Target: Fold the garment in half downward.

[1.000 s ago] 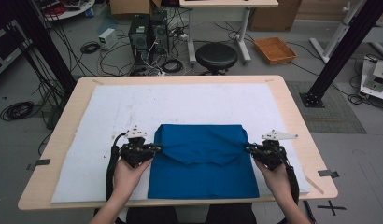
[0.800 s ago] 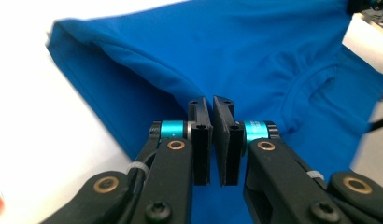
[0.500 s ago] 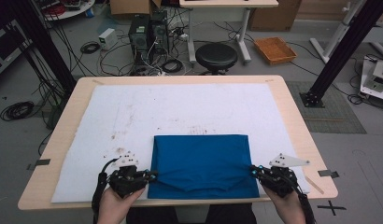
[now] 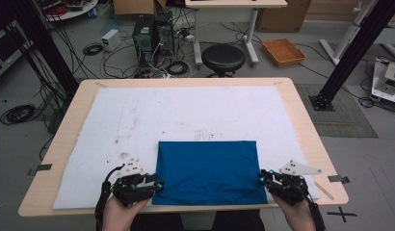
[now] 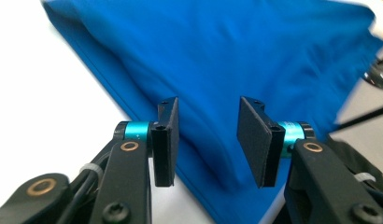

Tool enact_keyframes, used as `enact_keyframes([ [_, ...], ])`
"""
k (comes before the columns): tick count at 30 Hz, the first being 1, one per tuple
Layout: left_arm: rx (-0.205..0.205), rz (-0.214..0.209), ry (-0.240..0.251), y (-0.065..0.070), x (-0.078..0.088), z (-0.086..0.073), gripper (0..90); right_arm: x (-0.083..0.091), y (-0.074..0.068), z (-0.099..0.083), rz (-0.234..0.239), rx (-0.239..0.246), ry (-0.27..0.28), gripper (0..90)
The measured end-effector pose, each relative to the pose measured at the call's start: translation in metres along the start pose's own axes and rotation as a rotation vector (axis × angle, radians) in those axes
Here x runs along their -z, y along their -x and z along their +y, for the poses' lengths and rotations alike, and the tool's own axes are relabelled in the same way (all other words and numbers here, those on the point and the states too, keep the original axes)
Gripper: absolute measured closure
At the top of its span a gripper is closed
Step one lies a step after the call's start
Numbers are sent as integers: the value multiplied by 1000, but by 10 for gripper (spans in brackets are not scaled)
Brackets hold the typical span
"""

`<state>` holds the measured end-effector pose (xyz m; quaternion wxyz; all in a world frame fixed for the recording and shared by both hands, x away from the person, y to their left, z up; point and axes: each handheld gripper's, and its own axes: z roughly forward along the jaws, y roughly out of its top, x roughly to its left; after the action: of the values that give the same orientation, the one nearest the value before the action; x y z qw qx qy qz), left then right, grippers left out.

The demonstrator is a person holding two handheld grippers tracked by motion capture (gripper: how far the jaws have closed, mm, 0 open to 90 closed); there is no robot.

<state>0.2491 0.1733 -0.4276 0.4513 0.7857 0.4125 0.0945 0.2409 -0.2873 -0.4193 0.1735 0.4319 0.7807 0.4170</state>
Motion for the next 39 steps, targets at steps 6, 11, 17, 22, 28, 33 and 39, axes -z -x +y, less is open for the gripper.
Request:
enact_keyframes([
  [6, 0, 48, 32, -21, -20, 26, 500, -21, 29, 24, -57, -51, 37, 691],
  [11, 27, 173, 55, -56, -53, 53, 475, -68, 60, 52, -109, -116, 20, 636],
  [17, 60, 211, -12, -71, -75, 58, 476, -98, 69, 52, -113, -144, -69, 681],
  [22, 19, 212, -51, -69, -81, 54, 690, -102, 68, 50, -91, -103, -92, 859],
  [28, -5, 207, -44, -67, -82, 54, 846, -101, 70, 51, -96, -92, -82, 877],
  [33, 6, 237, -34, -72, -88, 60, 852, -105, 76, 58, -98, -87, -73, 878],
  [39, 9, 248, -21, -77, -95, 68, 852, -114, 85, 71, -117, -96, -56, 878],
])
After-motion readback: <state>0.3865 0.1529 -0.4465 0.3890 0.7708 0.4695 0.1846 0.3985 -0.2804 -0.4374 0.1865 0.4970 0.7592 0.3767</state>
